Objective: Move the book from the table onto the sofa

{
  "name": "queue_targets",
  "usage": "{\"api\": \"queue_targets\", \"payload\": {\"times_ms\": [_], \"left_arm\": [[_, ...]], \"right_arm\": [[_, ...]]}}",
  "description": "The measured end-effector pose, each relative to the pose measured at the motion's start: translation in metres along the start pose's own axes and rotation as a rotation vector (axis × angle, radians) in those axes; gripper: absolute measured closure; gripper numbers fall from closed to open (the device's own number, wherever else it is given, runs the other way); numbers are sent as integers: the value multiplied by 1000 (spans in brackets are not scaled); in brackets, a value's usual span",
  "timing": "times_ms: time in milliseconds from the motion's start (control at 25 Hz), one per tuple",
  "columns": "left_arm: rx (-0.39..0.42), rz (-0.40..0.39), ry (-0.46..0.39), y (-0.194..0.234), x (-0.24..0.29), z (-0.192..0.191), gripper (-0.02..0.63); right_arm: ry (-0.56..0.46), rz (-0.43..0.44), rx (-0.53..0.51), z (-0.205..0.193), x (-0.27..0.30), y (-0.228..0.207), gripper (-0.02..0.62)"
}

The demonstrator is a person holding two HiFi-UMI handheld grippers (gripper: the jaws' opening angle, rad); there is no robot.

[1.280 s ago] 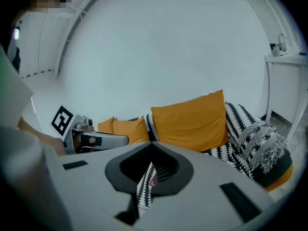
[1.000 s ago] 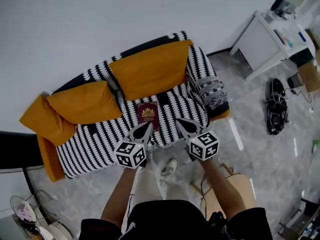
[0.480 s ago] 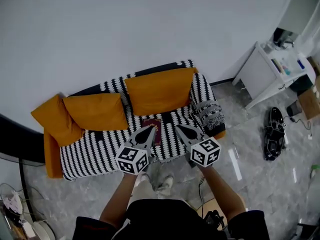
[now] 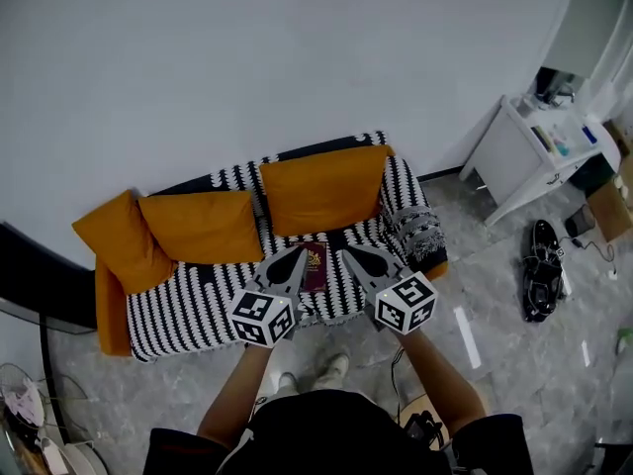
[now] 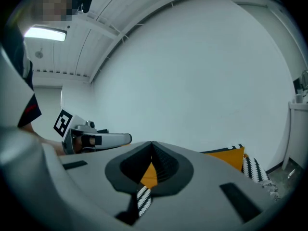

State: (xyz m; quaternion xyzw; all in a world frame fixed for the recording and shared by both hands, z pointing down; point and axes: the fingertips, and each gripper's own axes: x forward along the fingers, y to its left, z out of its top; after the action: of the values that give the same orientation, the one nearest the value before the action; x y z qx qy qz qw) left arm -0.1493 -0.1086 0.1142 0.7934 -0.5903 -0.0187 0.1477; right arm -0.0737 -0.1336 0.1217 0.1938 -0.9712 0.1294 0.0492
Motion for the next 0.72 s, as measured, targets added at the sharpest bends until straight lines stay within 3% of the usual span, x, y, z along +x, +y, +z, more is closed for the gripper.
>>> {"api": "queue_targets", "payload": {"times_ms": [280,720], "left_arm": [[55,-32,-15,4,-39,18,589],[48,-92,-96,7,-111,48,589]], "right_arm": [[-48,-14,-6,19,8,42,578],[-106,-65,-46,47,3,117,578]]}}
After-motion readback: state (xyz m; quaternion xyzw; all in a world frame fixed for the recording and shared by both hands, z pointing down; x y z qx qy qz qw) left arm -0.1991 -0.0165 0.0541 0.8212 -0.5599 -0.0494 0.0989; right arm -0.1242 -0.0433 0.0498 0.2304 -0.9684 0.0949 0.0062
